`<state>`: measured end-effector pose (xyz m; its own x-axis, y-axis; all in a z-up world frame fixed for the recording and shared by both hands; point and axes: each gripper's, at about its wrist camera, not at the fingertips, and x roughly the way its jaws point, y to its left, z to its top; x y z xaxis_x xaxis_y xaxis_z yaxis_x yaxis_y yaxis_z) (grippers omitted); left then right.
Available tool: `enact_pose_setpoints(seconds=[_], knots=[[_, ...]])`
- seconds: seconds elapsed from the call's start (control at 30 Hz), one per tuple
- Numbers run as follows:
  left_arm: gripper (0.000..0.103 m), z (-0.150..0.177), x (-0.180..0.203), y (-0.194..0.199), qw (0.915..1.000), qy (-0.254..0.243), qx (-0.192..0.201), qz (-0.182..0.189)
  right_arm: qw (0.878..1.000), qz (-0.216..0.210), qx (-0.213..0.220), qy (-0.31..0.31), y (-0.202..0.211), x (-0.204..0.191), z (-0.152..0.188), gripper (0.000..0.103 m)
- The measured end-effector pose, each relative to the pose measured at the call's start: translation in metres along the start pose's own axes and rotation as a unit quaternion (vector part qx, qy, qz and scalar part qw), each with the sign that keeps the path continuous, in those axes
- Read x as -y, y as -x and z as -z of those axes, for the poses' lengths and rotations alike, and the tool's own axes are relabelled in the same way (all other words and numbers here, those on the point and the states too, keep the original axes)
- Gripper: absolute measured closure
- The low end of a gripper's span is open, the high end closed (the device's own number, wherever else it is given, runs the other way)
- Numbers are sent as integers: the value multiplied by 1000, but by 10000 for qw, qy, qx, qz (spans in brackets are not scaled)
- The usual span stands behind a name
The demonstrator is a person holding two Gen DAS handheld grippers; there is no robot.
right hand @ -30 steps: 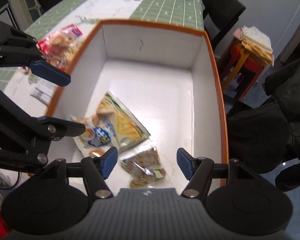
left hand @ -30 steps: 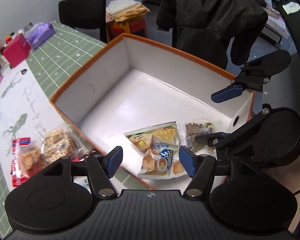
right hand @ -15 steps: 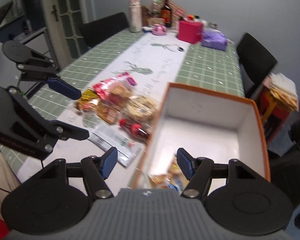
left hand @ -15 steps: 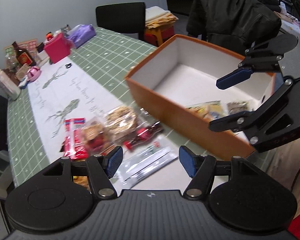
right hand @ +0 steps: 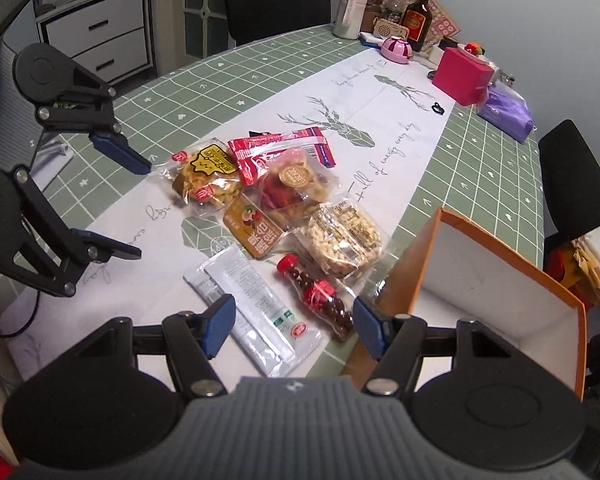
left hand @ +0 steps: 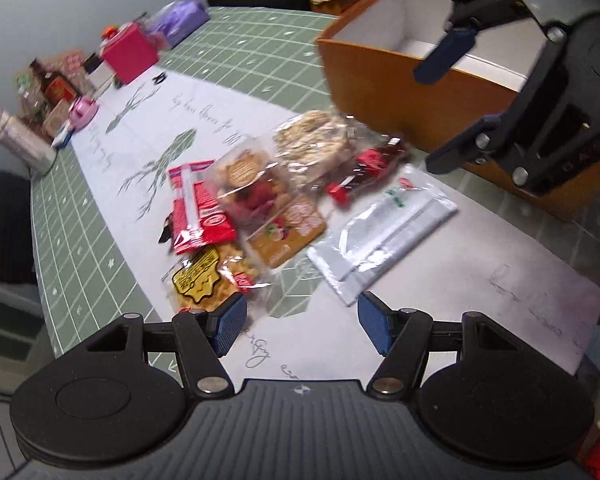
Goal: Organize snacks
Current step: 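Move both grippers back over the snacks on the runner, then grasp the yellow waffle pack with the left gripper while the right grasps a fruit bag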
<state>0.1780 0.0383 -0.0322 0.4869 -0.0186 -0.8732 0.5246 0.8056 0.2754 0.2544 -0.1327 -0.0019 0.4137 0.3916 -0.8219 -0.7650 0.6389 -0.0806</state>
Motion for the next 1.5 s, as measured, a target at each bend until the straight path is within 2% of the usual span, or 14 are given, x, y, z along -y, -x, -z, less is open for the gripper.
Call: enact_pose_setpoints(seconds=[0.13, 0.27, 0.4, 0.47, 0.67, 0.83, 0.97, 1.03, 1.27, 1.5], knots=[[26, 2, -36, -14, 9961, 871, 122, 26, 9993, -102, -101, -343, -21, 5, -19, 39], [22, -1, -63, -30, 9888, 1489, 74, -59, 9963, -226, -169, -812, -42, 11, -39, 39], [22, -1, -82, -46, 9831, 1824, -102, -65, 9885, -351, -188, -1458, -61, 20, -60, 37], [21, 1, -90, -55, 9799, 1986, -185, -91, 9825, -424, -191, -1803, -70, 26, -68, 29], [20, 4, -107, -78, 9638, 2645, -312, 135, 9659, -383, -406, -2529, -109, 36, -90, 27], [20, 0, -108, -92, 9623, 2689, -415, 25, 9620, -281, -551, -2660, -133, 36, -101, 36], [14, -1, -111, -103, 9570, 2857, -506, 70, 9649, -207, -637, -2539, -146, 29, -105, 35], [9, -2, -111, -106, 9581, 2819, -507, 28, 9667, -169, -673, -2463, -151, 26, -105, 34], [6, -4, -112, -113, 9535, 2956, -582, 34, 9691, -214, -714, -2352, -162, 27, -99, 35], [4, -6, -105, -116, 9531, 2960, -637, -8, 9718, -233, -664, -2251, -161, 25, -95, 47]])
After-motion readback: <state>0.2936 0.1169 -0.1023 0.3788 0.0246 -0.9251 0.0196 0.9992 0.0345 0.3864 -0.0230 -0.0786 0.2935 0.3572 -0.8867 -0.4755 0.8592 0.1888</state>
